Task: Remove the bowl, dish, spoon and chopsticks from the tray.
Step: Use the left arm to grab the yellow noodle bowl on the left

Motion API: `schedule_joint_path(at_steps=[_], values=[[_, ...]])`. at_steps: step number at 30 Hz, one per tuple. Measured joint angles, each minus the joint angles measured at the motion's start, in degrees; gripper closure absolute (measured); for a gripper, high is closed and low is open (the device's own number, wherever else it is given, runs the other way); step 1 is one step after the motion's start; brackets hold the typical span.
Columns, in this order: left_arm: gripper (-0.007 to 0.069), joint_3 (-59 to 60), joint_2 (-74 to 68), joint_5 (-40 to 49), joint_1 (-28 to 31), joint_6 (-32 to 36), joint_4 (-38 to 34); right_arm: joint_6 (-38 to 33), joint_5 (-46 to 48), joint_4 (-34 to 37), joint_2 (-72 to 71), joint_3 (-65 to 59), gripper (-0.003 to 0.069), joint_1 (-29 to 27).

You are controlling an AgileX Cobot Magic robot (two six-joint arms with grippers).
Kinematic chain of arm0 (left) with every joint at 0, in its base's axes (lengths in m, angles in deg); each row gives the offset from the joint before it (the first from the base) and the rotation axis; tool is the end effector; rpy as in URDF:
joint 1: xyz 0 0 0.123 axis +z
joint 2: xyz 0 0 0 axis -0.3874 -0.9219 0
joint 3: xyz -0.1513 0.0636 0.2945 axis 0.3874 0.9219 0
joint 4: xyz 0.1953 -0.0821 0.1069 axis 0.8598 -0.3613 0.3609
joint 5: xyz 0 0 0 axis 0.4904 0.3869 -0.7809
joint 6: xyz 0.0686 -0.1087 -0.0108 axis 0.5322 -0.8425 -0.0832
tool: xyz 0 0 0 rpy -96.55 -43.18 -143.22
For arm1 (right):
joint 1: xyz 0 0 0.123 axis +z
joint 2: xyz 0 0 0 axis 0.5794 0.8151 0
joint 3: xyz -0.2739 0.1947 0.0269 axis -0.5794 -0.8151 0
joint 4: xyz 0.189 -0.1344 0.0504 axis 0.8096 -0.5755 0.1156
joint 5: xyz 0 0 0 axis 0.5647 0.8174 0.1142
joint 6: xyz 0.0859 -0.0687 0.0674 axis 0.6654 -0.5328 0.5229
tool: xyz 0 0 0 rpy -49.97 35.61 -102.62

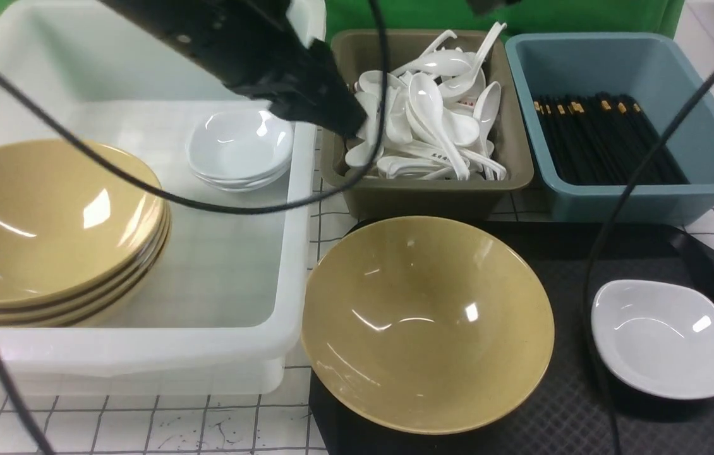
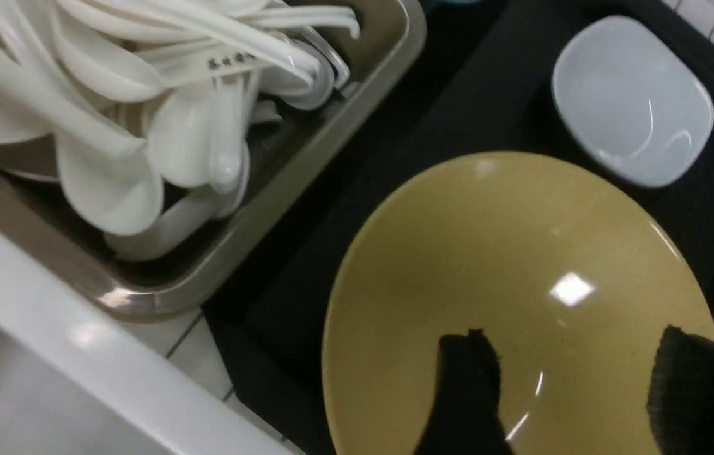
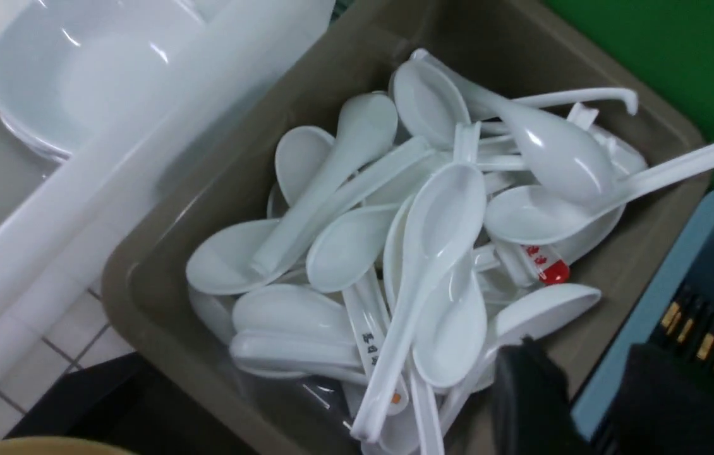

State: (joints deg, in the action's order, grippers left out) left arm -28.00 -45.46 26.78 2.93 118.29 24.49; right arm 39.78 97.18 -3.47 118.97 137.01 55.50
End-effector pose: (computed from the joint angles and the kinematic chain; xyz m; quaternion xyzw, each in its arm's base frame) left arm 0.3354 -0.1901 0.3858 0.4084 0.8470 -0.2441 0.2372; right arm 0.4469 0.1706 0.4288 -0.2811 0.8880 0.0439 0.3613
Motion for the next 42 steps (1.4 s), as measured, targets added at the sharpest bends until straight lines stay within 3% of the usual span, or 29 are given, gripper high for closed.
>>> schedule_joint_path(at_steps=[5, 7, 9, 14, 24, 34, 39, 40, 42], values=[[0.0149, -4.93, -5.46, 0.88, -6.92, -7.99, 10.42, -0.26, 0.05, 0.0, -10.26, -11.23, 0.0597, 0.0], [0.0136, -7.03, -8.27, 0.93, -9.44, -9.75, 14.75, -0.51, 0.07, 0.03, -14.89, -18.26, 0.0621, 0.0], [0.0132, -8.73, -11.86, 0.47, -12.07, -10.12, 18.93, -0.96, 0.18, 0.03, -20.69, -26.44, 0.0624, 0.0], [0.013, -8.89, -17.26, -3.21, -13.41, -9.68, 21.63, -3.17, 0.25, 0.03, -27.64, -38.88, 0.0624, 0.0], [0.0128, -9.19, -19.74, -7.16, -13.35, -9.63, 23.73, -3.4, -0.47, 0.03, -29.05, -43.69, 0.0623, 0.0], [0.0131, -9.25, -24.39, -2.37, -13.35, -10.32, 25.95, -3.4, -1.0, 0.03, -29.05, -43.69, 0.0623, 0.0], [0.0231, -9.25, -26.03, -1.98, -13.35, -10.58, 25.97, -3.45, -1.07, 0.03, -29.05, -43.69, 0.0623, 0.0], [0.0326, -9.25, -26.05, -1.91, -13.35, -11.19, 25.82, -3.45, -1.14, 0.03, -29.05, -43.69, 0.0623, 0.0], [0.042, -9.34, -25.86, -0.75, -13.35, -11.28, 25.37, -3.45, -1.49, 0.03, -29.05, -43.69, 0.0623, 0.0]])
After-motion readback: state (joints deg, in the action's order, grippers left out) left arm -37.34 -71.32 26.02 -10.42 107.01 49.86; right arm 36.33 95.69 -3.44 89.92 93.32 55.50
